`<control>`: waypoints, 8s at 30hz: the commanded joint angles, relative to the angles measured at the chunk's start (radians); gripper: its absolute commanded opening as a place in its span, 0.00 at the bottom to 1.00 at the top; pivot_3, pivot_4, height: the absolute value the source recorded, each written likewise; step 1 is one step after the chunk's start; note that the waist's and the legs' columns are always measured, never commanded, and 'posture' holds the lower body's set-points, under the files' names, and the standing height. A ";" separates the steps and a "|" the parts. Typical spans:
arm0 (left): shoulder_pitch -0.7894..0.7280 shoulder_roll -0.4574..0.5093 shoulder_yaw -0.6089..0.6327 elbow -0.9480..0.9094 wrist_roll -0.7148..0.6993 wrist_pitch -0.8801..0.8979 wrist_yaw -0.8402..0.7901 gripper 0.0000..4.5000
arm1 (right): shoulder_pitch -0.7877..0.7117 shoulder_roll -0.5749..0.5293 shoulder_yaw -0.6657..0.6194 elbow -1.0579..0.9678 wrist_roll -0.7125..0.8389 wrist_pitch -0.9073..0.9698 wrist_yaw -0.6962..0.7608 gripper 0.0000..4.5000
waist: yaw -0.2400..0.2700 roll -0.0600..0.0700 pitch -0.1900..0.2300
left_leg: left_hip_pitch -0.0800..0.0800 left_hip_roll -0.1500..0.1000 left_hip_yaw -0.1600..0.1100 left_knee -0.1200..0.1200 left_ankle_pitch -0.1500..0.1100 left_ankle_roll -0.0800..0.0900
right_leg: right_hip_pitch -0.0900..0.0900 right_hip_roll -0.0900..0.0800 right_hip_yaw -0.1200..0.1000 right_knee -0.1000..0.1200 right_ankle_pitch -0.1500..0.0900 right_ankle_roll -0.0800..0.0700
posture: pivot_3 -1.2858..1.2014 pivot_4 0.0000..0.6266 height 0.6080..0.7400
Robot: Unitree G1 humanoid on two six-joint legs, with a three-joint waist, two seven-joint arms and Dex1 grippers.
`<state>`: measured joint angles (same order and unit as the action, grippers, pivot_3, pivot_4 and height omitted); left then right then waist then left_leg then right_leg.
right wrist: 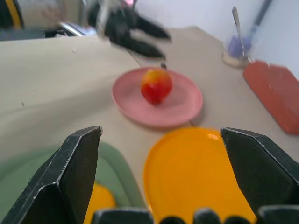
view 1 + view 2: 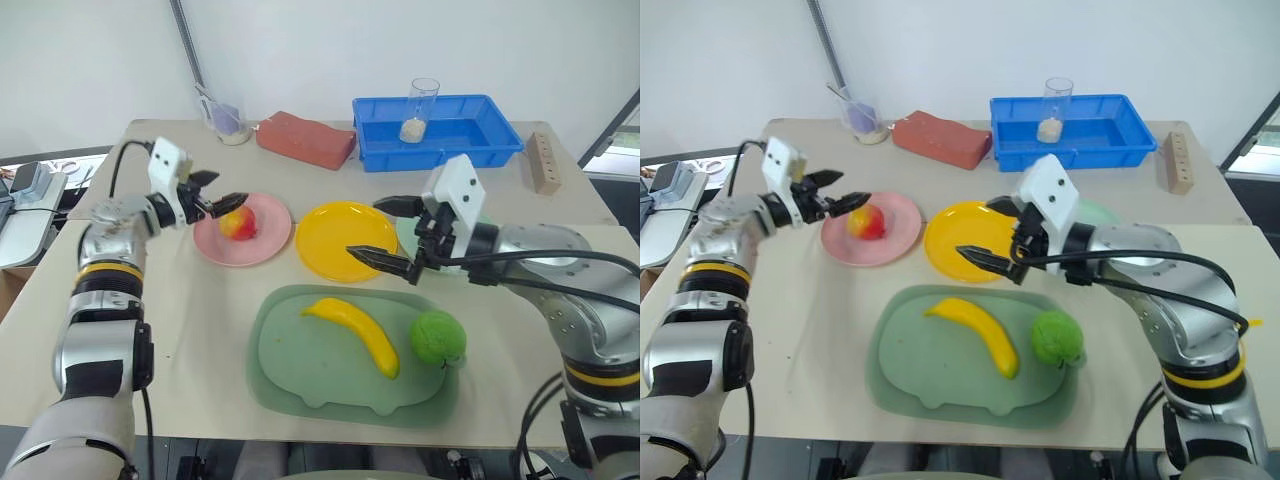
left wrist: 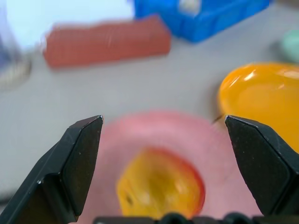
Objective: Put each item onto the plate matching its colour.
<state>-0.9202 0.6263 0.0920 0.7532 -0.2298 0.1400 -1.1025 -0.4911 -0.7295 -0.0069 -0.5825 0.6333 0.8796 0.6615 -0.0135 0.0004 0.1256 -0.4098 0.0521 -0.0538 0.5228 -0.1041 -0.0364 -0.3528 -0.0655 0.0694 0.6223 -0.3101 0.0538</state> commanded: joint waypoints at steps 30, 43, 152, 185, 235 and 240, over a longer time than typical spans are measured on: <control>0.242 -0.258 -0.398 -0.099 0.143 -0.457 -0.311 0.94 | 0.413 -0.191 -0.196 -0.315 0.114 -0.044 0.030 1.00 | -0.002 -0.003 0.002 | -0.002 0.000 0.001 0.013 -0.001 0.002 | 0.001 0.000 0.002 0.001 -0.005 -0.010 | 0.52 0.24 1.00; 0.246 -0.243 -0.365 -0.173 0.112 -0.372 -0.327 0.31 | 0.314 -0.210 -0.169 -0.254 0.127 -0.037 0.028 1.00 | -0.004 -0.002 0.001 | -0.003 0.000 0.000 0.013 -0.002 0.003 | 0.001 0.000 0.002 0.000 -0.005 -0.010 | 0.52 0.24 1.00; 0.233 -0.227 -0.237 -0.709 -0.103 0.175 0.051 1.00 | -0.399 0.021 0.140 1.253 -0.585 -0.561 0.125 0.40 | -0.007 0.005 -0.002 | -0.004 0.000 -0.002 0.015 0.002 0.010 | 0.004 0.007 0.011 0.005 -0.003 -0.004 | 0.52 0.24 1.00; 0.255 -0.110 -0.159 -0.723 -0.131 0.224 0.023 1.00 | -0.202 -0.030 0.029 0.955 -0.558 -0.578 0.197 1.00 | -0.030 0.004 -0.001 | 0.002 -0.003 0.003 0.015 0.001 0.010 | 0.005 0.009 0.025 0.004 -0.003 0.003 | 0.52 0.24 1.00; 0.304 -0.019 -0.152 -0.754 -0.133 0.239 -0.044 1.00 | -0.021 -0.179 -0.092 0.570 -0.409 -0.353 0.402 1.00 | -0.029 0.004 -0.001 | 0.002 -0.003 0.003 0.014 0.001 0.010 | 0.005 0.010 0.027 0.004 -0.003 0.003 | 0.52 0.24 1.00; 0.431 0.096 -0.109 -0.866 -0.122 0.259 -0.029 1.00 | 0.201 -0.237 -0.226 0.254 -0.245 -0.179 0.431 1.00 | -0.032 0.004 -0.001 | 0.002 -0.002 0.003 0.014 0.001 0.010 | 0.005 0.010 0.027 0.004 -0.003 0.003 | 0.52 0.24 1.00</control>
<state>-0.5040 0.6883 -0.0629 -0.0582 -0.3547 0.3934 -1.1397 -0.3013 -0.9456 -0.1606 -0.2225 0.3291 0.6489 1.0872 -0.0451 0.0046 0.1243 -0.4067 0.0500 -0.0505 0.5363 -0.1036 -0.0269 -0.3473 -0.0554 0.0967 0.6268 -0.3139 0.0558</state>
